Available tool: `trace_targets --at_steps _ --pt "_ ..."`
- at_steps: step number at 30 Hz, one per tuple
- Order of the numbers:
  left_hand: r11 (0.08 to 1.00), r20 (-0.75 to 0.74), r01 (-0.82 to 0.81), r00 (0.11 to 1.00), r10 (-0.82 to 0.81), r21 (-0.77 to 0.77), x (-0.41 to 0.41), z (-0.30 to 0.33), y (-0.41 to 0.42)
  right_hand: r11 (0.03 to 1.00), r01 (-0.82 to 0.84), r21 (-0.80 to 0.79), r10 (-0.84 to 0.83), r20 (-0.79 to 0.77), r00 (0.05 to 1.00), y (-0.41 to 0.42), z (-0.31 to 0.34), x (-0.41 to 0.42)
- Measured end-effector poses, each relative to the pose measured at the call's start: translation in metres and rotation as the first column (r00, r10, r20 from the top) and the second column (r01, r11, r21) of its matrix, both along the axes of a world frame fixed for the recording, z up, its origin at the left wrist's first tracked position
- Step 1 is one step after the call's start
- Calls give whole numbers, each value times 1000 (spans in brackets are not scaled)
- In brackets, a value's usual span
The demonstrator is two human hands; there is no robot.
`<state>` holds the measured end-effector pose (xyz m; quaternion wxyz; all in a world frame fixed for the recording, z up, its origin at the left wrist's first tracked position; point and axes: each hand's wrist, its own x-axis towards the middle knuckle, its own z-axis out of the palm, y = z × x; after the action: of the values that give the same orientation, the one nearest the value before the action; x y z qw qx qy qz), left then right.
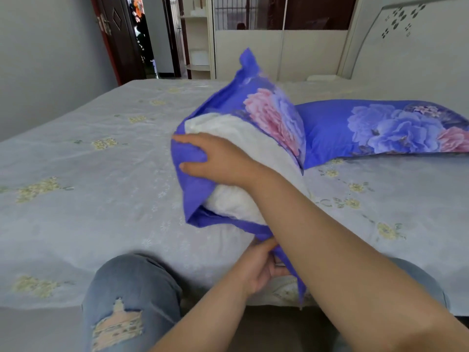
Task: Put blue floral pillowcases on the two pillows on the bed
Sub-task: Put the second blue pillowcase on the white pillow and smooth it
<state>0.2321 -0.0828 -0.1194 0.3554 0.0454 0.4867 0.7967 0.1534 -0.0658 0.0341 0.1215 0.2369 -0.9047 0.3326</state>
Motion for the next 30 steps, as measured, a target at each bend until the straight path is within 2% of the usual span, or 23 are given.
trace_targets --at_steps 3,5,8,10,11,13,15,17,20,22,23,24,25,26,27,28,29,30 --pt "999 -45 -8 999 6 -39 2 6 -4 973 78 217 -66 -58 996 1 -28 -2" --pt "996 -74 -14 997 8 -84 -4 6 -15 940 191 284 -200 1 980 24 -51 -3" --pt "978 -108 -23 994 1 -206 -4 -1 -35 898 398 189 -421 100 902 68 -83 5" --pt "963 -142 -52 990 14 -265 -1 -5 -44 796 595 111 -605 142 783 92 -101 16" --pt "954 -168 -59 986 9 -294 0 -5 -48 748 662 52 -653 238 719 100 -108 23" --pt "922 -235 -38 970 -59 -386 1 -1 -54 661 731 -167 -583 498 641 109 -119 35" --pt "882 -268 -29 957 -112 -470 0 8 -60 528 778 -341 -438 675 594 115 -127 43" --pt "847 -303 -63 945 -119 -528 -3 22 -67 436 816 -380 -317 783 535 119 -132 48" --pt "751 -457 -181 872 -177 -635 -11 42 -77 386 816 -429 -122 853 507 119 -138 49" --pt "795 -540 -280 839 -70 -537 -11 50 -76 351 807 -475 11 864 503 117 -137 49" --pt "839 -558 -348 827 66 -417 -11 55 -75 348 805 -481 47 866 498 117 -134 50" --pt "845 -590 -447 780 209 -292 -10 59 -74 359 804 -474 52 870 490 117 -130 49" --pt "801 -661 -571 673 333 -178 -12 62 -75 378 803 -461 16 870 493 118 -127 47" --pt "708 -792 -697 493 359 -112 -17 65 -78 409 791 -455 -48 855 517 119 -121 45" --pt "589 -928 -803 286 237 -97 -26 66 -83 449 771 -453 -131 819 558 120 -113 42" --pt "477 -990 -870 142 -1 -125 -37 65 -89 489 738 -465 -209 760 616 121 -103 40" --pt "387 -960 -892 146 -239 -232 -50 61 -95 527 701 -480 -278 682 677 123 -89 37" --pt "317 -881 -853 289 -374 -414 -59 59 -99 559 660 -502 -331 595 732 125 -75 34"
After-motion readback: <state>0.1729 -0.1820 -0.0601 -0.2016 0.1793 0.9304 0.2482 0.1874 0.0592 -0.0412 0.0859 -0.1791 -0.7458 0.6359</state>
